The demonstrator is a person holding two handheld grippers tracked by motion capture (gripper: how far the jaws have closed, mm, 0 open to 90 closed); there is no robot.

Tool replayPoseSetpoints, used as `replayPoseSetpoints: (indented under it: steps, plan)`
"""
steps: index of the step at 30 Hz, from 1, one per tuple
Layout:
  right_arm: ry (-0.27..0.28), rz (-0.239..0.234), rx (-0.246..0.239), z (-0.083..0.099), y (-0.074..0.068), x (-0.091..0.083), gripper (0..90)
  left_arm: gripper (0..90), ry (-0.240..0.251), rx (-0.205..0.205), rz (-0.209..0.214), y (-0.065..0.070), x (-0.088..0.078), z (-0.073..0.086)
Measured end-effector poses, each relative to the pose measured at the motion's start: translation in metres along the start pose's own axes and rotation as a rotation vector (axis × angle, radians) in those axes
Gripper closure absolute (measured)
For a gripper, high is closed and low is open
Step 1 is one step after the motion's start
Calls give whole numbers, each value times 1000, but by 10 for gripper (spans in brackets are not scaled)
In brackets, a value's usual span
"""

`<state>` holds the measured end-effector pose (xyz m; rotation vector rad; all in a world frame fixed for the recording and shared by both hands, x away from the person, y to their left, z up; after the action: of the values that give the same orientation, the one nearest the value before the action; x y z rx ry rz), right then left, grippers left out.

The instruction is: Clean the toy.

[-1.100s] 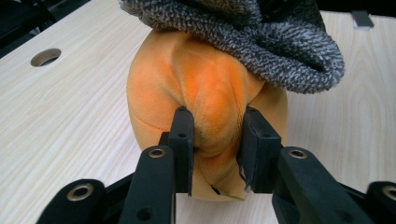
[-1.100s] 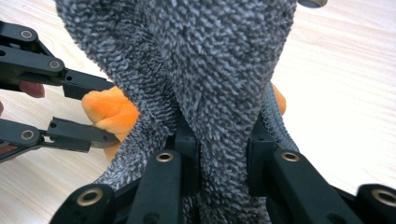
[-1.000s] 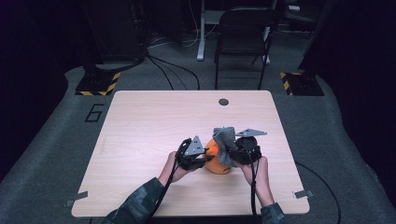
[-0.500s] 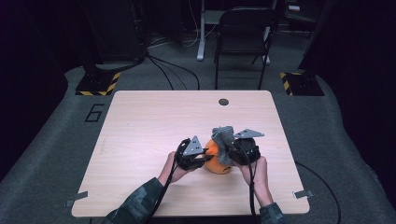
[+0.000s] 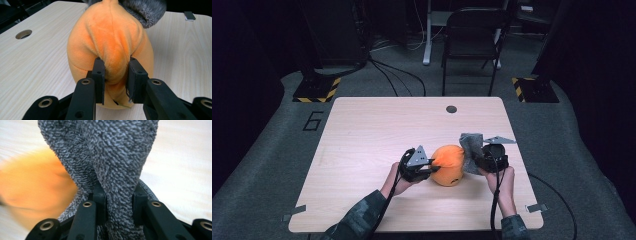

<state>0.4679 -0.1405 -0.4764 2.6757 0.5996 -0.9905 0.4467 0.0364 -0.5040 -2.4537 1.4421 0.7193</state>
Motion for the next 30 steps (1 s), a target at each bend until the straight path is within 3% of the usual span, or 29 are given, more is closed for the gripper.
replayPoseSetpoints:
  steps: [4, 6, 9, 12, 16, 18, 23, 26, 28, 30]
  plan:
    - [92, -80, -48, -27, -28, -22, 716, 712, 0, 7, 5, 2, -1, 1]
    - [130, -155, -63, -38, -52, -28, 716, 712, 3, 20, 12, 5, -1, 0]
    - [139, -221, -111, -44, -84, -27, 716, 713, -2, 50, 23, 10, -1, 0]
    - [89, -213, -146, -36, -95, -11, 718, 715, -9, 72, 11, 10, -1, 1]
    - [74, -172, -159, -30, -86, -1, 720, 718, -12, 74, 13, 11, 0, 1]
    - [73, -103, -181, -30, -77, -2, 719, 718, -12, 71, 20, 13, 0, 2]
    - [79, -65, -140, -27, -54, 0, 715, 717, -8, 76, 22, 14, 1, 1]
    - [73, 6, -144, -27, -43, -4, 712, 716, -12, 83, 27, 17, 0, 0]
    - [82, -3, -144, -30, -43, -10, 714, 711, -14, 90, 25, 19, 0, -1]
    - [122, -63, -122, -37, -52, -18, 714, 709, -15, 92, 23, 20, 0, -1]
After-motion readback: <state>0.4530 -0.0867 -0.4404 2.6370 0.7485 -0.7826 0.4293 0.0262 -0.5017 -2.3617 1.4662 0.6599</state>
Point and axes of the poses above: each handheld gripper's, and its own axes: x roughly forward along the jaws, z roughly out of its underside, y roughly to its right, the point moved 9 cm from there along x, roughly forward along the jaws, and after that the axes turned 11 degrees about -x, right-handed, at the moved point
